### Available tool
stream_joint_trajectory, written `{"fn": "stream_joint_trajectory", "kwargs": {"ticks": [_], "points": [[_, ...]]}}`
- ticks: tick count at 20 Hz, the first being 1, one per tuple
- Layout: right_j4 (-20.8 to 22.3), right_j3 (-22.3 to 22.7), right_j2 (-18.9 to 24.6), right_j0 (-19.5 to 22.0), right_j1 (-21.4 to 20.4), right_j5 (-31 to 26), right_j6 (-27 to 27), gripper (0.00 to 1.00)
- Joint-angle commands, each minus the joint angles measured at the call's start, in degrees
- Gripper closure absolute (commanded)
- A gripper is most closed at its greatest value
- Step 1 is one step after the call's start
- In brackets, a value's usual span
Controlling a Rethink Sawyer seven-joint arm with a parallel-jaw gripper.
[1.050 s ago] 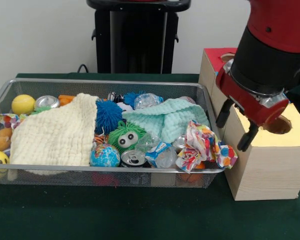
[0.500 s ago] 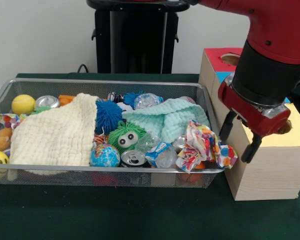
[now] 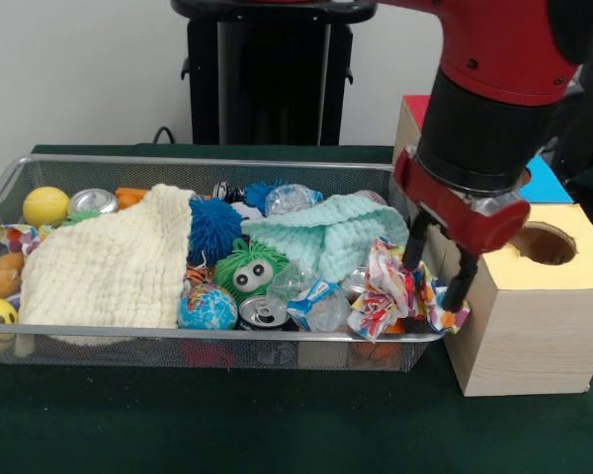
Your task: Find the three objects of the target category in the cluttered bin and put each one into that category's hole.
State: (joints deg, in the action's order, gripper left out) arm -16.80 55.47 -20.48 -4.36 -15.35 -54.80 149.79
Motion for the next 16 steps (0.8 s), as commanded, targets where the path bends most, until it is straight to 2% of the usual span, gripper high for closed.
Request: {"fn": "stream_joint_trajectory", "kwargs": {"ticks": [1,7,8,11,16], "points": [[3.50,10.52,7.12,3.24,-2.84,1.92,-8.61,0.00],[5.25,12.55,7.73,2.91,-4.14,1.81,-7.77,0.00],[5.89,12.50,8.43,3.15,-4.16,1.67,-7.54,1.00],[5.87,11.80,9.21,3.29,-3.54,-0.31,-8.05,1.00],[6.28,11.68,11.26,3.75,-3.05,-0.44,-8.65,1.00]]}}
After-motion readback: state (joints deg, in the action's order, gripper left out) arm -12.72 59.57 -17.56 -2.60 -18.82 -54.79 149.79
